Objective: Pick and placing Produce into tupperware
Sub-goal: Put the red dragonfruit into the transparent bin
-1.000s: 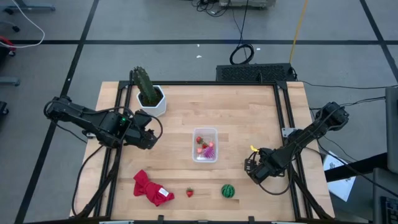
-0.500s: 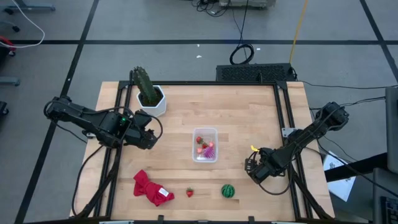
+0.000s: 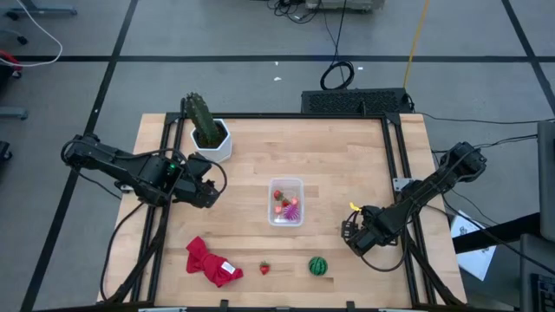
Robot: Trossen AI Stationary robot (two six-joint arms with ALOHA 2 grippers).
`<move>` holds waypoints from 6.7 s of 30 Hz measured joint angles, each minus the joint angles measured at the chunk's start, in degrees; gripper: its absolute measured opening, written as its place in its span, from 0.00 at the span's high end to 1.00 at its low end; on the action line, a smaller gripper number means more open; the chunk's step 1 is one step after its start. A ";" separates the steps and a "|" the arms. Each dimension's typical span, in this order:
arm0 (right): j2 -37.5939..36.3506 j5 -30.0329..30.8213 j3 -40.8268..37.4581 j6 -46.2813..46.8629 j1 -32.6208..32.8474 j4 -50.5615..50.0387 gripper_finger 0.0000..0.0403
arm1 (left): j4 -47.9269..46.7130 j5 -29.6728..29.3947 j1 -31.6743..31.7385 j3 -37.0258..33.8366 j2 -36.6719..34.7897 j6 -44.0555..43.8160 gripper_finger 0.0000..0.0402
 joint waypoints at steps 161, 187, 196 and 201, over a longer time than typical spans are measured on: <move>11.17 -4.85 28.44 -87.05 -33.99 33.01 0.45 | 0.17 0.02 0.92 0.00 0.00 1.53 0.43; 22.15 -9.51 58.93 -96.35 -34.74 -5.50 0.45 | 0.22 -0.37 0.92 0.00 0.00 1.29 0.43; 29.30 -9.49 63.30 -99.96 -34.74 -11.83 0.45 | 0.26 -0.06 0.92 0.00 0.00 1.31 0.43; 30.03 -9.45 60.28 -100.00 -34.80 -11.79 0.45 | 0.33 -0.04 0.92 0.00 0.00 1.53 0.43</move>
